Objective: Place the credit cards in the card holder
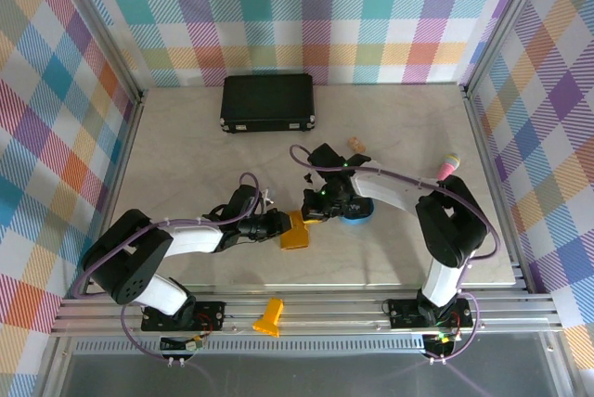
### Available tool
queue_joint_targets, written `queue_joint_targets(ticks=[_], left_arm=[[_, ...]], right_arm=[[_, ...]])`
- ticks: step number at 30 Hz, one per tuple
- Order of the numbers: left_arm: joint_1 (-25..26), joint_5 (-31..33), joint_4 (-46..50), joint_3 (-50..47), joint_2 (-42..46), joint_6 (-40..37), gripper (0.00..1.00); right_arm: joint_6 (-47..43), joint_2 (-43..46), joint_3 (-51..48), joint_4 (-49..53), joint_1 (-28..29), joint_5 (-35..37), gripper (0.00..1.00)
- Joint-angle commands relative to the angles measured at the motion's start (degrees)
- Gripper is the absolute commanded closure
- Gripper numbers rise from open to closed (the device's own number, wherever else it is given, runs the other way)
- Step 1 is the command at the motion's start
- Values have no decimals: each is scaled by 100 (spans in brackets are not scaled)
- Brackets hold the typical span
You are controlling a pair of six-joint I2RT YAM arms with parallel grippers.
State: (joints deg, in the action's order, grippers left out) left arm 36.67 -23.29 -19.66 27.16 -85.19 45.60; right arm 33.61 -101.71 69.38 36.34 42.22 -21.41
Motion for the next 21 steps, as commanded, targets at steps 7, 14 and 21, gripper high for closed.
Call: queue_joint_targets(ticks=[7, 14, 21], left_arm=[[69, 175, 199, -77, 116, -144, 82], [69, 159, 209, -31, 116, -167, 82], [69, 179, 208, -39, 142, -180, 82]], right_arm=[[-99, -554, 495, 244, 134, 47, 100], [-156, -782, 645, 503, 217, 193, 100], [-170, -951, 760, 606, 265, 166, 100]])
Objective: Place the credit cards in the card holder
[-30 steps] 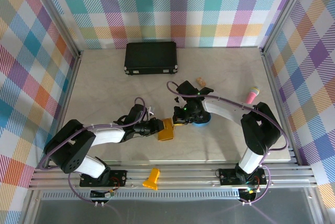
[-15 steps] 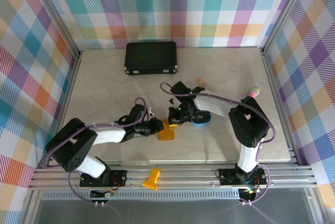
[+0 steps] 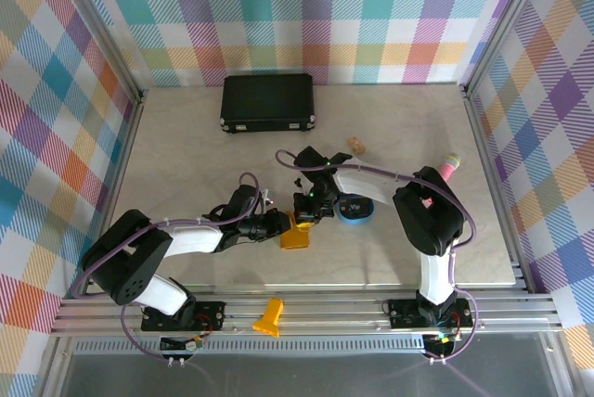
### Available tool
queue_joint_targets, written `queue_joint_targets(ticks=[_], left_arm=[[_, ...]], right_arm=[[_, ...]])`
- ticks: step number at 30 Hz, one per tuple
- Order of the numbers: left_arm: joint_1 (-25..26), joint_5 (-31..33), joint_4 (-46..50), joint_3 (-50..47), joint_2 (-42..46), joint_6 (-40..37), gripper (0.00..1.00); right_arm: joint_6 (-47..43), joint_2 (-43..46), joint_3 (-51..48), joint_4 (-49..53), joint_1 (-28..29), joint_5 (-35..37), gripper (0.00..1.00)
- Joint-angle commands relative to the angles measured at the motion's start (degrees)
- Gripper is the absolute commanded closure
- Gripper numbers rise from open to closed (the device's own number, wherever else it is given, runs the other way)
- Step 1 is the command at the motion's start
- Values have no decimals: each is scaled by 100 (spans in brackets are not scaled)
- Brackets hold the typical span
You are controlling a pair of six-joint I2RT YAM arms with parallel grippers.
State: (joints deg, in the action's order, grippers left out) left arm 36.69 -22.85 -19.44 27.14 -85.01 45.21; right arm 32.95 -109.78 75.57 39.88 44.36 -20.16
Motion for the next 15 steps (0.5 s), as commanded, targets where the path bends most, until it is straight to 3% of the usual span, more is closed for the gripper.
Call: queue_joint_targets(ticks=[1, 15], left_arm=[[67, 130, 179, -56, 125, -138, 82], [67, 105, 11, -154, 132, -118, 82]], right_arm=[[-125, -158, 151, 254, 55, 40, 100], [40, -314, 215, 207, 82, 179, 100]])
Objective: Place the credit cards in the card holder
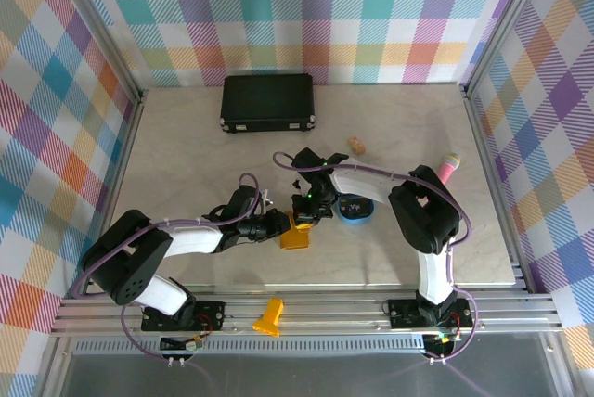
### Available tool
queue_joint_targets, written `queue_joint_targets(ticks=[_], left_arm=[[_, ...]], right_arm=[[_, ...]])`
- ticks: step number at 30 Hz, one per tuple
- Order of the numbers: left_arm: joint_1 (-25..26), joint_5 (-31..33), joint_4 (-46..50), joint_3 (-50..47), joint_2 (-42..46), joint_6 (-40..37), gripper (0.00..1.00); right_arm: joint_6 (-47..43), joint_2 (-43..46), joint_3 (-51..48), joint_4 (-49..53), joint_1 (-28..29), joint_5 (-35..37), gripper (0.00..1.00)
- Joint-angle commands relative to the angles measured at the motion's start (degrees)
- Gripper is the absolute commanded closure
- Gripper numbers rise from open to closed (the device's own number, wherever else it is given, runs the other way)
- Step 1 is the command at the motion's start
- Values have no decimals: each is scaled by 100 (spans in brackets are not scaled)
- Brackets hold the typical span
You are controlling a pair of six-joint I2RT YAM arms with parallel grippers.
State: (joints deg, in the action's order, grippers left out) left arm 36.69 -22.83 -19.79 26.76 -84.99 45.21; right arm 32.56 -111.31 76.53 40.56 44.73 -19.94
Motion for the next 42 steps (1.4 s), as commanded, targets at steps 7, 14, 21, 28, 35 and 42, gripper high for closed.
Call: queue_joint_targets(ticks=[7, 14, 21, 28, 35, 42], left_arm=[[67, 68, -51, -136, 79, -116, 82], [67, 32, -244, -179, -51, -83, 82], [67, 38, -273, -172, -59, -91, 82], [67, 51, -233, -158, -22, -101, 82], [67, 88, -194, -171, -18, -107, 82], [58, 103, -189, -137, -35, -117, 82]], right_arm=[[212, -331, 142, 15, 54, 143, 100], [362, -387, 212, -78, 71, 78, 100], [365, -351, 164, -176, 131, -159, 100], [366, -406, 162, -22, 149, -33, 100], [278, -168, 108, 119, 150, -29, 100], [294, -189, 22, 4, 141, -167, 100]])
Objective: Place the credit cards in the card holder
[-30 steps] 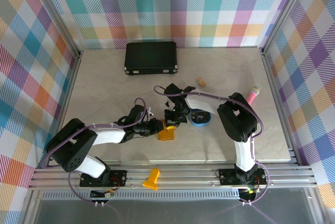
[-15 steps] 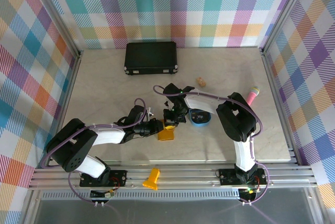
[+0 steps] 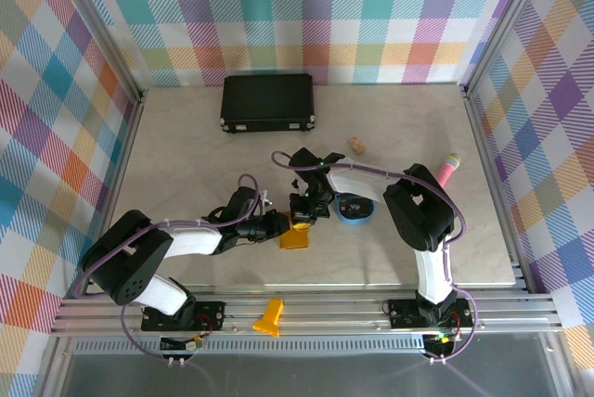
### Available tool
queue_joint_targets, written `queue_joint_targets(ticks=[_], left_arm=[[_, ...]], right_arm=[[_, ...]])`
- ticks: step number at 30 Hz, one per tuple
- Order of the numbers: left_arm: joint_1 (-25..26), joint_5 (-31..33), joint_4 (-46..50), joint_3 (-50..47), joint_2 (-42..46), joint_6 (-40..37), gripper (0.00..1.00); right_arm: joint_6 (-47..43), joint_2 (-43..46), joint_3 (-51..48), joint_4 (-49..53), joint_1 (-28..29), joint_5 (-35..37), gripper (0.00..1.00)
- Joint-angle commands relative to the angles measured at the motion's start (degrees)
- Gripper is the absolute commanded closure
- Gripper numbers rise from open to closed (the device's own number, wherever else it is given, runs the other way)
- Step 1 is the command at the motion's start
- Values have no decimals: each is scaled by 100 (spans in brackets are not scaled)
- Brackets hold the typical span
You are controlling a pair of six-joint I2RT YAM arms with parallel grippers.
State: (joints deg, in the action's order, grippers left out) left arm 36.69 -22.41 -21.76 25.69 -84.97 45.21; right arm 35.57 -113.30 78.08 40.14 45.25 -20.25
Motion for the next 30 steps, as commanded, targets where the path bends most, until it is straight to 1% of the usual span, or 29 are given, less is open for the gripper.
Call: queue_joint_targets(ticks=[1, 5, 15, 17, 21, 23, 24, 25, 27, 30], left_arm=[[58, 54, -3, -28, -49, -117, 82], [58, 48, -17, -20, -55, -126, 82], [49, 84, 113, -29, 50, -171, 82], [40, 95, 168, -20, 100, -197, 82], [18, 114, 374, 53, 202, -280, 82], [5, 140, 503, 105, 257, -325, 82], [-10, 149, 568, 141, 275, -356, 82], [-21, 148, 638, 182, 286, -388, 82], [-45, 167, 806, 288, 320, -472, 82], [-97, 266, 1232, 538, 458, -686, 82]], right_arm=[[15, -44, -156, 3, 84, -150, 100], [93, -276, -240, -160, 89, -157, 100], [280, -527, -562, -176, 98, 172, 100], [274, -444, -593, -188, 101, 189, 100], [275, 40, -371, -96, -19, 406, 100], [207, 299, -93, 88, -84, 568, 77], [125, 440, 73, 206, -110, 659, 69], [50, 599, 216, 300, -150, 740, 63], [-11, 962, 347, 383, -261, 841, 57], [-100, 1590, 327, 435, -618, 883, 50]])
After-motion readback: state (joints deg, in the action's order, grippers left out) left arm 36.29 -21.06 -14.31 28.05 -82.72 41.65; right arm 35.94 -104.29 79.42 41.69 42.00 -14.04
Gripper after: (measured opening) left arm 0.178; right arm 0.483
